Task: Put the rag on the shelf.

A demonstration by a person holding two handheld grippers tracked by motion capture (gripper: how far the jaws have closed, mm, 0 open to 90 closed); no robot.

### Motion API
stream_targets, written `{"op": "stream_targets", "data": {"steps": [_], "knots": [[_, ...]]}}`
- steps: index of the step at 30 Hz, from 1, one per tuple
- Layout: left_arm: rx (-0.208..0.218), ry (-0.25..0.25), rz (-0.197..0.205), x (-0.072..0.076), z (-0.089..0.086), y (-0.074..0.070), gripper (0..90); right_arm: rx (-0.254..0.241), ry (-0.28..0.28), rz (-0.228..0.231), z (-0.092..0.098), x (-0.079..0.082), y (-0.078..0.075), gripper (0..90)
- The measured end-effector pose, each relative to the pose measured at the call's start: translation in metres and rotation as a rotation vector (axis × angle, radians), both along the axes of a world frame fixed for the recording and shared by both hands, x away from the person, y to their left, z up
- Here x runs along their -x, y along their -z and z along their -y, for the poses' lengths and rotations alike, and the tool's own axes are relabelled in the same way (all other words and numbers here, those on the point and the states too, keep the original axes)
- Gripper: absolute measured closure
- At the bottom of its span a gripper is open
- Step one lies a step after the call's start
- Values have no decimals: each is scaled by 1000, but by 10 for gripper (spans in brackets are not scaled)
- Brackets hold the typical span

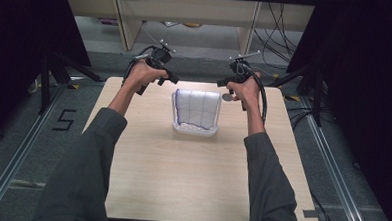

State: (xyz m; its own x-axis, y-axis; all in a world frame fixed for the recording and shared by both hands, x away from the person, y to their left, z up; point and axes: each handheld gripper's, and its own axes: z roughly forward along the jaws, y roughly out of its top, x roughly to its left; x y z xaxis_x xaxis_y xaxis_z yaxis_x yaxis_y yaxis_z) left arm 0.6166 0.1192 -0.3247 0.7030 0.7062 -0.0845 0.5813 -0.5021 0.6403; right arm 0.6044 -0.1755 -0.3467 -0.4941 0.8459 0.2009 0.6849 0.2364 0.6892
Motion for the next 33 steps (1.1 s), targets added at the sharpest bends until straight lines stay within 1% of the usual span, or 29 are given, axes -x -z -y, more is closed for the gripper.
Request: {"op": "stream_targets", "data": {"steps": [1, 2, 3, 4, 5, 6, 7, 8, 9, 11, 12, 14, 15, 16, 17, 19, 20, 21, 22, 24, 25, 26, 27, 28, 29, 30, 31, 32, 33], "knots": [[7, -9, 4, 1, -2, -1, 681, -17, -1, -13, 0, 2, -2, 729], [2, -4, 8, 2, -4, -2, 678, -1, -1, 12, 1, 2, -3, 728], [9, -9, 11, 4, -5, -3, 674, -14, -11, 23, 1, 3, -4, 726], [9, -4, 16, 5, -8, -5, 671, -1, -17, 21, 3, 3, -6, 726], [17, -10, 18, 6, -9, -6, 669, 4, -6, 24, 4, 5, -8, 724], [18, -7, 19, 8, -10, -8, 668, -10, 4, 29, 3, 6, -8, 725], [18, -1, 19, 9, -12, -9, 665, 6, -7, 25, 6, 7, -10, 724], [18, 5, 22, 11, -13, -11, 661, 2, -4, 17, 7, 9, -12, 722], [19, 5, 25, 13, -13, -12, 656, 7, -8, 37, 8, 10, -13, 721], [14, 28, 24, 18, -16, -15, 647, 5, -8, 29, 10, 13, -17, 718], [25, 25, 28, 21, -16, -15, 644, 0, 6, 20, 9, 17, -19, 714], [44, 17, 29, 25, -18, -16, 632, 21, -17, 52, 12, 19, -23, 712], [39, 28, 27, 27, -20, -17, 624, 15, -22, 51, 13, 21, -24, 712], [77, 5, 30, 29, -19, -16, 620, 12, -18, 44, 12, 24, -27, 710], [66, 17, 27, 31, -21, -16, 609, 22, -55, 99, 14, 23, -27, 704], [42, 28, 27, 34, -25, -17, 582, 26, -55, 113, 14, 28, -32, 691], [66, 10, 33, 36, -25, -16, 574, 29, -60, 118, 14, 30, -34, 688], [57, 20, 34, 38, -28, -18, 570, 29, -66, 133, 14, 32, -35, 686], [60, 26, 34, 40, -31, -18, 566, 8, -57, 114, 12, 36, -36, 681], [75, 11, 33, 46, -33, -19, 547, 18, -66, 136, 13, 39, -38, 667], [81, 6, 30, 49, -34, -19, 533, 17, -50, 101, 11, 44, -41, 659], [68, 14, 29, 52, -35, -19, 521, 23, -66, 110, 12, 45, -41, 652], [69, 11, 32, 56, -36, -19, 507, 18, -59, 115, 11, 49, -41, 639], [80, 8, 36, 59, -37, -20, 501, 18, -76, 137, 11, 50, -41, 633], [78, 18, 34, 61, -39, -21, 493, 22, -71, 130, 11, 53, -41, 628], [90, 13, 36, 65, -39, -21, 488, 11, -63, 115, 11, 56, -42, 624], [96, 19, 38, 69, -40, -20, 483, 20, -79, 127, 12, 57, -41, 620], [85, 25, 36, 72, -41, -21, 477, 23, -76, 125, 12, 60, -41, 618], [85, 23, 40, 76, -41, -20, 468, 19, -77, 137, 13, 62, -40, 613]]}}
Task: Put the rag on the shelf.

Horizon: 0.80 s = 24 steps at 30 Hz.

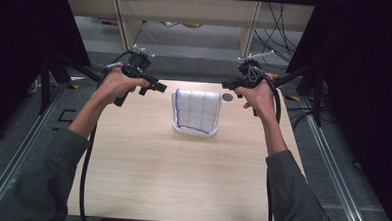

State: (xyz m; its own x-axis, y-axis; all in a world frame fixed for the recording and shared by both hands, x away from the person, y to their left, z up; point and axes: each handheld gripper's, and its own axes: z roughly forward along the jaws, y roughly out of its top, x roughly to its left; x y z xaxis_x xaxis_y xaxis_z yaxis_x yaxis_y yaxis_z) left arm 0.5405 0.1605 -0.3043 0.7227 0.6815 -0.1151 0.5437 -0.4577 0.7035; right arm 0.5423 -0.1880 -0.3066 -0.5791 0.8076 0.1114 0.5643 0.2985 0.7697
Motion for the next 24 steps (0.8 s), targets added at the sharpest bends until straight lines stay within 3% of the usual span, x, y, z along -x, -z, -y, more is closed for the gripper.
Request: {"op": "stream_targets", "data": {"steps": [5, 6, 7, 8, 10, 11, 13, 16, 18, 23, 24], "knots": [[0, 16, 8, 18, -4, 2, 433, -4, -18, 25, 4, 11, 2, 594], [3, 15, 13, 21, -5, 4, 428, -9, -10, 6, 4, 14, 1, 590], [5, 12, 14, 24, -5, 5, 420, -7, -18, 33, 5, 16, 3, 586], [1, 22, 14, 27, -6, 5, 417, -7, -8, 20, 5, 19, 3, 585], [17, 18, 17, 32, -7, 8, 413, -1, -28, 39, 6, 23, 4, 574], [14, 20, 17, 35, -8, 9, 411, -3, -6, 8, 5, 27, 3, 570], [19, 23, 19, 39, -8, 11, 406, -1, -29, 44, 6, 29, 5, 556], [34, 23, 27, 47, -10, 15, 402, -5, -21, 34, 5, 39, 8, 530], [31, 21, 31, 55, -12, 20, 398, 4, -28, 60, 6, 44, 12, 517], [36, 16, 32, 71, -15, 34, 378, -9, -34, 45, 11, 59, 31, 487], [32, 19, 25, 80, -18, 42, 372, -1, -35, 39, 13, 63, 35, 476]]}}
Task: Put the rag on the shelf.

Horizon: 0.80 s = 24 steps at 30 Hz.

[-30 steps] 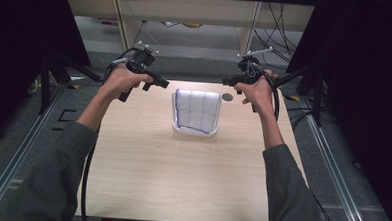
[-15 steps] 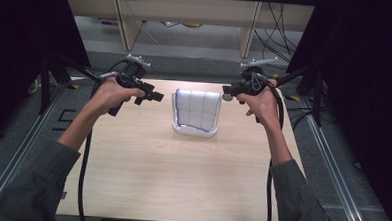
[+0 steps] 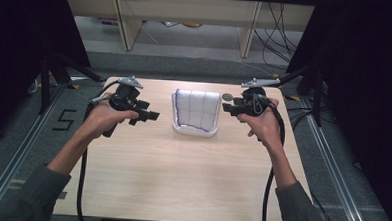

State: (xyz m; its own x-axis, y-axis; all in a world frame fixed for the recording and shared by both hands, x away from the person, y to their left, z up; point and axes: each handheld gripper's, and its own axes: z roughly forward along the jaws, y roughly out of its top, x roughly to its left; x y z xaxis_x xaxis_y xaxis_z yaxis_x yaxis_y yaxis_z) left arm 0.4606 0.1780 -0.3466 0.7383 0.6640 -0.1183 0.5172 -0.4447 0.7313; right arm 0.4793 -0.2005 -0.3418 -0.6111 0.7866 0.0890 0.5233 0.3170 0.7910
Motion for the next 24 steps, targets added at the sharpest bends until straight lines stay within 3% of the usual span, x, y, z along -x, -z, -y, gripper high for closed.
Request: {"op": "stream_targets", "data": {"steps": [2, 12, 15, 19, 23, 24], "knots": [[4, -8, 0, 10, -3, 7, 368, 8, -3, 14, 4, 7, 8, 475], [12, -18, -14, 51, -25, 41, 363, 2, 8, -21, 18, 55, 35, 451], [9, -17, -17, 63, -30, 50, 357, 6, -8, -5, 20, 69, 47, 446], [15, -20, -12, 74, -35, 63, 327, -15, -1, -42, 19, 85, 63, 419], [-5, -26, -1, 82, -35, 80, 286, -14, 1, -68, 17, 97, 80, 378], [-15, -24, -4, 84, -35, 83, 277, -18, -4, -55, 18, 98, 84, 371]]}}
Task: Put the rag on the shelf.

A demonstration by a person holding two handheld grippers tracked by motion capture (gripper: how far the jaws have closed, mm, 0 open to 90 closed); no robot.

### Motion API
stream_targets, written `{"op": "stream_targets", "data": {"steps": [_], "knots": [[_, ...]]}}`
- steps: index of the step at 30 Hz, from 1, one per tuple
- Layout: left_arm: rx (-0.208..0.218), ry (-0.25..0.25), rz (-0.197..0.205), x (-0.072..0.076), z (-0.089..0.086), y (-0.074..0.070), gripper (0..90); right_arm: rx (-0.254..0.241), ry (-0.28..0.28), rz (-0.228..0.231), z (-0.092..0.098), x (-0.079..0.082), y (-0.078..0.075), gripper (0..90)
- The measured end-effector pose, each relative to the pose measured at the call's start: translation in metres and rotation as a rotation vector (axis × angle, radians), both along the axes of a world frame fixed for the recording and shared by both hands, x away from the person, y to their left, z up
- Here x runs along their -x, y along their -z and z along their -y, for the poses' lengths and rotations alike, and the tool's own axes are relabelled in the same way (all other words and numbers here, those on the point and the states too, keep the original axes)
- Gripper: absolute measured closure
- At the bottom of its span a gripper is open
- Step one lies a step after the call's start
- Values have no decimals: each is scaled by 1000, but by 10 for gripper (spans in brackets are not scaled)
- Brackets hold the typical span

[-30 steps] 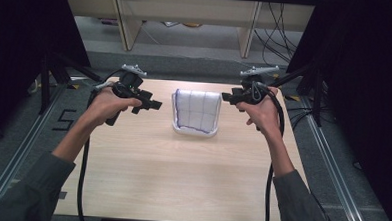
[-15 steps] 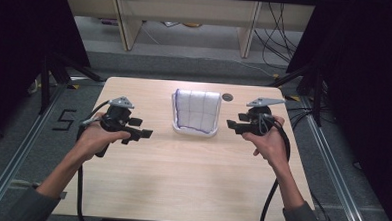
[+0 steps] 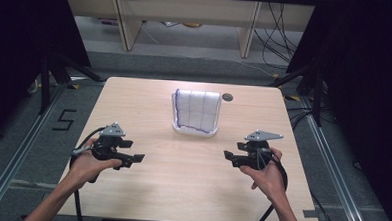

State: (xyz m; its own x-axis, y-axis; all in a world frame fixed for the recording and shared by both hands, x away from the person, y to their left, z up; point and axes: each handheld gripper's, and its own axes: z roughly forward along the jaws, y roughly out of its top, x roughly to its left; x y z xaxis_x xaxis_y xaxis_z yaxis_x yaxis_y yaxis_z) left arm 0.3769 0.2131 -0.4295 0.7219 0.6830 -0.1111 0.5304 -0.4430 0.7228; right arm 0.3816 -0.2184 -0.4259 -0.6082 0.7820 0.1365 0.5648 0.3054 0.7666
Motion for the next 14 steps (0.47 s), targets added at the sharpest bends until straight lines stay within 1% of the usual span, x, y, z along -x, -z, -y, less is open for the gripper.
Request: {"op": "stream_targets", "data": {"steps": [1, 2, 3, 4, 5, 6, 7, 8, 9, 10, 11, 12, 14], "knots": [[7, -4, 1, 2, 0, 4, 265, 8, 6, 1, 0, 2, 3, 359], [10, -4, 1, 4, 0, 7, 257, 5, 17, -27, -1, 6, 6, 351], [7, -1, 1, 5, -1, 10, 255, -2, 12, -26, -1, 7, 9, 343], [2, -10, -2, 7, 0, 12, 247, 12, 6, -17, 0, 8, 11, 341], [1, -5, 1, 8, -1, 16, 242, 9, 25, -40, -1, 11, 12, 340], [1, -10, 2, 10, -1, 18, 241, 22, 15, -17, 1, 10, 15, 338], [5, -10, 0, 11, -2, 20, 237, -8, 27, -37, -1, 12, 18, 335], [8, -9, 0, 11, -2, 22, 231, 10, 27, -35, -1, 13, 19, 327], [12, -11, 1, 12, -3, 24, 229, 2, 18, -41, -1, 12, 21, 323], [15, -22, 11, 13, -3, 27, 227, 2, 14, -37, -1, 12, 24, 323], [8, -19, 4, 13, -3, 29, 223, 2, 20, -54, -2, 13, 25, 323], [3, -20, -2, 13, -4, 31, 215, 15, 10, -35, -1, 11, 26, 319], [1, -24, -1, 13, -4, 33, 196, 24, 14, -31, 0, 11, 27, 302]]}}
